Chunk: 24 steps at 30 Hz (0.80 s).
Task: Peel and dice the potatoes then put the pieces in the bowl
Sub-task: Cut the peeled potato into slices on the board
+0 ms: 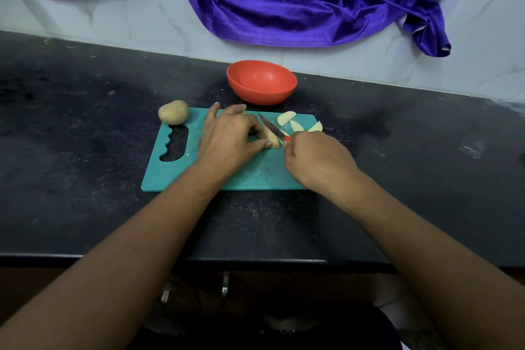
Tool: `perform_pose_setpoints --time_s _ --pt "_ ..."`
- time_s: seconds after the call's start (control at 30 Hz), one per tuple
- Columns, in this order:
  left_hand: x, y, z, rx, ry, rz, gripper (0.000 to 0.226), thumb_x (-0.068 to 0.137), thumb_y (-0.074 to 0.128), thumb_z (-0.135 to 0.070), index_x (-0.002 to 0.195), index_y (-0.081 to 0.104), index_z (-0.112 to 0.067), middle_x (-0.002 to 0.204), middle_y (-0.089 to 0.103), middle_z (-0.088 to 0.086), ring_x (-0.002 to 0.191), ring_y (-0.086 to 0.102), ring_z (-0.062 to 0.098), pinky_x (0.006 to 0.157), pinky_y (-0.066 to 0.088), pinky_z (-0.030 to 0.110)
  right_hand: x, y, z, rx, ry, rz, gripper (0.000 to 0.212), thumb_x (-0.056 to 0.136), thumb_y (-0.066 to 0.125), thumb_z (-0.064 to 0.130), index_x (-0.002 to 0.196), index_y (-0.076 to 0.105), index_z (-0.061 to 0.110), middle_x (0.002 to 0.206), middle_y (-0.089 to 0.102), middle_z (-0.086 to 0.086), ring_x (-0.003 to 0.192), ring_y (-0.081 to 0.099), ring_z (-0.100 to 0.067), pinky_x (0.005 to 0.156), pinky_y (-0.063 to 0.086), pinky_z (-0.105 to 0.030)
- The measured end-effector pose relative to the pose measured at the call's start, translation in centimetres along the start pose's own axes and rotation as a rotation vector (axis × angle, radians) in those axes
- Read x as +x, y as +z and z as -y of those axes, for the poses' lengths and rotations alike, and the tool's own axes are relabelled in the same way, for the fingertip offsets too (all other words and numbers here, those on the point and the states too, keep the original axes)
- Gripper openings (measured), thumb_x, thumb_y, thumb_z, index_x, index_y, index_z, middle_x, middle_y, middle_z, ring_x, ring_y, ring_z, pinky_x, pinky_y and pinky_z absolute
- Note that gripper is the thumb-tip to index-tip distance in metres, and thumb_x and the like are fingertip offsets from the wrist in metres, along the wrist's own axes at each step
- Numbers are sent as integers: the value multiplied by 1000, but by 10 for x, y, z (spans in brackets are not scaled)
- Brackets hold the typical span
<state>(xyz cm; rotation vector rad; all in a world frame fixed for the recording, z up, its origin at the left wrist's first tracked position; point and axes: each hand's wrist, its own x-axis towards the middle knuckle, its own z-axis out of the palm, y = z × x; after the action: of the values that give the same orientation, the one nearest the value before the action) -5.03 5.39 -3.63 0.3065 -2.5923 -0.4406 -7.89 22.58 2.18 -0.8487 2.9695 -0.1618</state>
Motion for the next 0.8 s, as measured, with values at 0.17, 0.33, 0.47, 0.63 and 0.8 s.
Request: perform_pose_setpoints --time_s 0.17,0.33,0.47,0.63,0.8 --pt "0 0 0 2 -7 7 30 82 77 -53 104 75 -33 125 71 -4 143 42 11 125 14 50 1 2 5 -91 -22 -13 22 107 37 34 100 52 21 81 45 2 80 51 -21 65 36 -36" --pt "1 1 -1 12 -11 11 31 82 76 -54 106 75 -33 128 70 -2 144 41 11 125 15 50 1 5 5 -157 -45 -31 27 107 37 30 114 59 15 86 45 -2 79 49 -21 53 28 -34" --pt "0 1 -1 6 -9 7 31 83 77 -51 107 76 -32 128 70 -3 144 41 11 125 14 50 3 2 8 -159 -48 -9 18 107 38 28 105 54 18 80 43 0 78 50 -21 51 27 -32" --pt "-1 0 -1 -5 -3 2 26 83 78 -48 105 77 -33 122 72 -9 143 41 11 124 15 51 11 2 14 -168 -56 10 18 106 40 25 106 56 17 90 47 -3 80 48 -23 59 32 -35" --pt "-2 -1 -3 -18 -13 8 23 84 78 -45 103 78 -33 122 72 -10 144 40 11 124 15 51 13 11 13 -144 -59 -17 26 108 39 27 117 59 13 95 55 -7 83 51 -23 66 38 -38"
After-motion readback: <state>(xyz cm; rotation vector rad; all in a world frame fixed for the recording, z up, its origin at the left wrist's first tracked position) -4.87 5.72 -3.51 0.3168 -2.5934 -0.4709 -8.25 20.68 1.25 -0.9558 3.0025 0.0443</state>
